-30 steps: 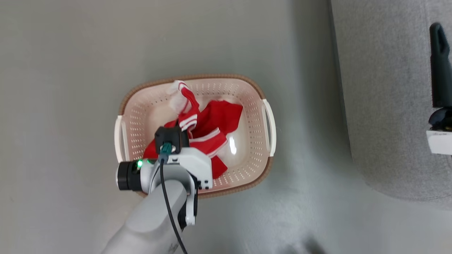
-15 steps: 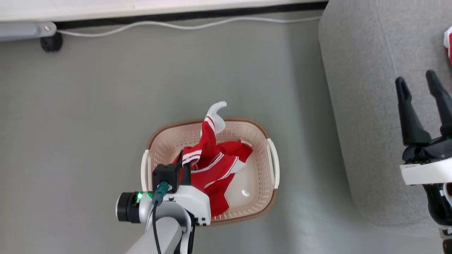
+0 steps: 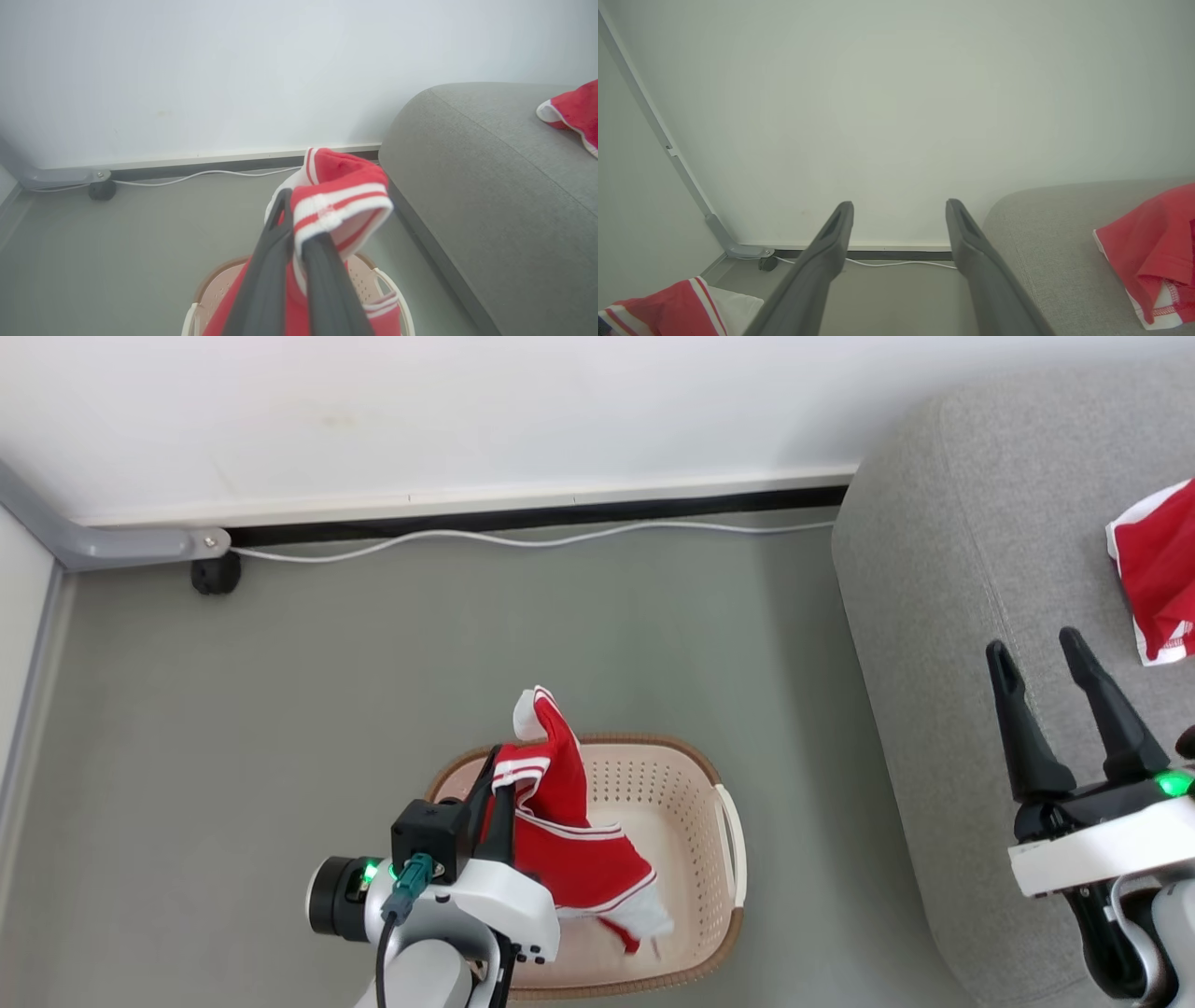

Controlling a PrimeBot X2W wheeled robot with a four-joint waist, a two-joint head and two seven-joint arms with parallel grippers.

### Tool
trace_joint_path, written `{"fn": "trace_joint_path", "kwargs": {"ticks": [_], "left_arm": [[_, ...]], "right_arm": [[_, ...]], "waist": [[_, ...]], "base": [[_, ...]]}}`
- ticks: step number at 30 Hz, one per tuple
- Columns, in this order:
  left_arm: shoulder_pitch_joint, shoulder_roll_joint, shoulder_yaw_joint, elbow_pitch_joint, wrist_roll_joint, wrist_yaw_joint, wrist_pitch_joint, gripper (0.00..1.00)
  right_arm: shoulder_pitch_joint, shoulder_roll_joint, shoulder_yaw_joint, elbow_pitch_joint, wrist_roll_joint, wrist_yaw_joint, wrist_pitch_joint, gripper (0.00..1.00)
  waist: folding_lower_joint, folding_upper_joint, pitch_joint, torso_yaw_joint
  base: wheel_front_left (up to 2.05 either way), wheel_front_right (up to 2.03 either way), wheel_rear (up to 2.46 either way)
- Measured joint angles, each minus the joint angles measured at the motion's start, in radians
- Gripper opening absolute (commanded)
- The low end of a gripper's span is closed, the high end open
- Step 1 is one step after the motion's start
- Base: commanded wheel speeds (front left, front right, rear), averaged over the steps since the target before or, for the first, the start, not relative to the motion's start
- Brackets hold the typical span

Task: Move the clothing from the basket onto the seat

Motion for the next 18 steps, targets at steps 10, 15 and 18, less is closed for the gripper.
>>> {"fn": "trace_joint_path", "kwargs": {"ticks": [10,15,18], "left_arm": [[0.000,0.000,0.045,-0.113,0.064,-0.063,0.000,0.00],[-0.029,0.001,0.048,-0.160,0.089,-0.094,0.000,0.00],[-0.099,0.000,0.037,-0.179,0.119,-0.116,0.000,0.00]], "right_arm": [[0.058,0.047,-0.005,0.048,-0.031,0.000,0.000,1.00],[0.067,0.062,-0.004,0.062,-0.046,0.000,0.000,1.00],[0.071,0.067,-0.001,0.069,-0.046,0.000,0.000,1.00]], "waist": [[0.0000,0.0000,-0.079,0.029],[0.0000,0.0000,-0.088,0.033],[0.0000,0.0000,-0.095,0.034]], "base": [[0.00,0.00,0.00],[0.00,0.00,0.00],[0.00,0.00,0.00]]}}
